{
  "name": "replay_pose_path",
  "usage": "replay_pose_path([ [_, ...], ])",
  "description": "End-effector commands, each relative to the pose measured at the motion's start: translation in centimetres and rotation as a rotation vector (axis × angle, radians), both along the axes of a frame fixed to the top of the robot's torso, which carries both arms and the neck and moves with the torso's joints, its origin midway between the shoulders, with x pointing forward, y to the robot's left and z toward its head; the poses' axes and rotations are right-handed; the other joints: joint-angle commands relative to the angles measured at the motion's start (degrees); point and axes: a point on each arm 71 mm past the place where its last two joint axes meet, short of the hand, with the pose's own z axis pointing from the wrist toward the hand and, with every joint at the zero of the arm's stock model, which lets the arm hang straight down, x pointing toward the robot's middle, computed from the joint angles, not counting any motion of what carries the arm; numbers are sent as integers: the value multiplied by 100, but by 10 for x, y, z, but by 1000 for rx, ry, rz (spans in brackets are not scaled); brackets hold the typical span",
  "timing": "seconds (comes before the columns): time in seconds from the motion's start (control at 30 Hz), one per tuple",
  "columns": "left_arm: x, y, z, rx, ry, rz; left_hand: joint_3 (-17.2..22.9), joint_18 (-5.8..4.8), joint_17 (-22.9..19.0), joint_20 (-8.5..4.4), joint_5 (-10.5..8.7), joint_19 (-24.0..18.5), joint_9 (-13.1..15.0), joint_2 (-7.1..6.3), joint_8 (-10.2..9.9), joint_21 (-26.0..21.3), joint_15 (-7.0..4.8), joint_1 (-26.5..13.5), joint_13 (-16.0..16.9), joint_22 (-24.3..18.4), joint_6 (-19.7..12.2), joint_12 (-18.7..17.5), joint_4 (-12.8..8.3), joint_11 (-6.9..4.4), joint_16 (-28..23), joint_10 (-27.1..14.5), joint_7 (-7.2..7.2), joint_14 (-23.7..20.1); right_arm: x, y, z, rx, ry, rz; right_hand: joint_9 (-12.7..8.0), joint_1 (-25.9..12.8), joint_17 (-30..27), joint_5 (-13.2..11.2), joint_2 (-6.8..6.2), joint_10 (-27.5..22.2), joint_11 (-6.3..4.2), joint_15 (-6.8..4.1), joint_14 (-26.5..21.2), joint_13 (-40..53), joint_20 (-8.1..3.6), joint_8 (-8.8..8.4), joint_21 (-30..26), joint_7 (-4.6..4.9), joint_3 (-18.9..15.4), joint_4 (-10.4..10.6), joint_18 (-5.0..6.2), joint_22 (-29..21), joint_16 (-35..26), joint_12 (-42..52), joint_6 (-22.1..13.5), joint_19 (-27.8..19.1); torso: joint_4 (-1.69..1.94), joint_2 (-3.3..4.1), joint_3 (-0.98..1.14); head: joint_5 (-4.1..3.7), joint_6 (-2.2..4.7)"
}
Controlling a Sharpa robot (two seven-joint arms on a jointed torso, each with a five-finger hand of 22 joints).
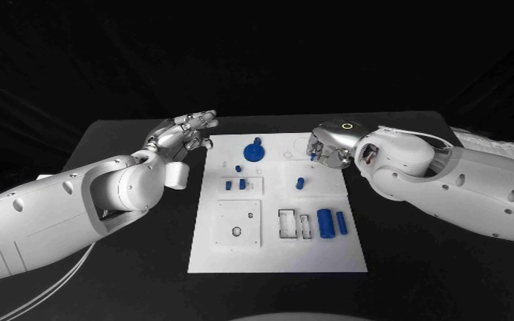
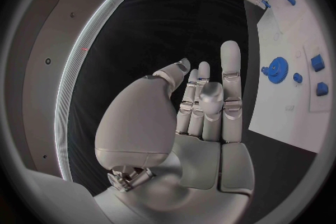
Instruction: Assemble the parts on the task board
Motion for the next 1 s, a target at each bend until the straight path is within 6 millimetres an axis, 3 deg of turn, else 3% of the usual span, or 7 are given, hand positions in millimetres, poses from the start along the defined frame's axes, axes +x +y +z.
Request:
replay_pose_path([
  [0.03, 0, -3, 1, -7, -5, -22, 8, 54, -5, -4, 34, -32, -6, 4, 6, -21, 3, 35, 8, -6, -40, 28, -27, 0, -33, -27, 2, -51, -4, 2, 6, 30, -10, -6, 8, -45, 438, 31, -4, 33, 5, -43, 390, -9, -8, 15, 28, 6, 23, 0, 14, 7, 0, -25, 43, 43, 7, 1, -5, 5, 5],
  [0.27, -1, -7, 1, -13, -5, -33, 3, 53, -25, -1, 34, -38, -5, 7, 5, -27, 7, 37, 10, -9, -47, 37, -31, 4, -41, -40, 6, -63, -19, 26, 16, 63, -41, 70, 11, -46, 439, 33, -13, 34, 3, -44, 391, -12, -13, 14, 25, 4, 34, -11, 16, 2, 2, -30, 43, 42, 14, 1, -4, 73, 6],
  [0.33, -1, -8, 1, -15, -5, -37, 3, 53, -25, -1, 34, -38, -5, 7, 5, -27, 7, 37, 10, -9, -47, 37, -31, 4, -41, -40, 6, -63, -24, 37, 17, 71, -44, 103, 11, -46, 439, 33, -13, 34, 3, -44, 391, -12, -13, 14, 25, 4, 34, -11, 16, 2, 2, -30, 43, 42, 2, 2, -2, 105, 4],
  [0.47, -1, -11, 1, -18, -4, -44, 0, 53, -36, 1, 34, -41, -5, 8, 5, -31, 9, 35, 11, -11, -51, 43, -32, 6, -45, -47, 8, -71, -35, 60, 14, 90, -35, 167, 11, -45, 436, 36, -16, 32, 3, -45, 390, -15, -16, 9, 22, 6, 46, -21, 18, -5, 0, -36, 39, 39, 8, 5, -7, 174, -37],
  [0.63, -2, -14, 1, -21, -3, -52, 0, 53, -36, 1, 34, -41, -5, 8, 5, -31, 9, 35, 11, -11, -51, 43, -32, 6, -45, -47, 8, -71, -47, 83, 6, 107, -8, 231, 12, -44, 436, 37, -18, 30, 4, -45, 391, -16, -18, 7, 20, 8, 54, -27, 19, -8, 1, -39, 36, 38, 19, 2, -6, 330, -101],
  [1.0, -3, -21, 2, -28, -2, -69, -6, 53, -37, 3, 33, -45, -5, 9, 5, -35, 12, 32, 13, -13, -55, 50, -32, 9, -44, -54, 11, -75, -68, 119, -31, 136, 96, 319, 13, -43, 427, 44, -20, 26, 8, -45, 389, -20, -22, 0, 6, 16, 74, -44, 24, -33, -4, -47, 28, 29, 18, 6, -10, 532, -210],
])
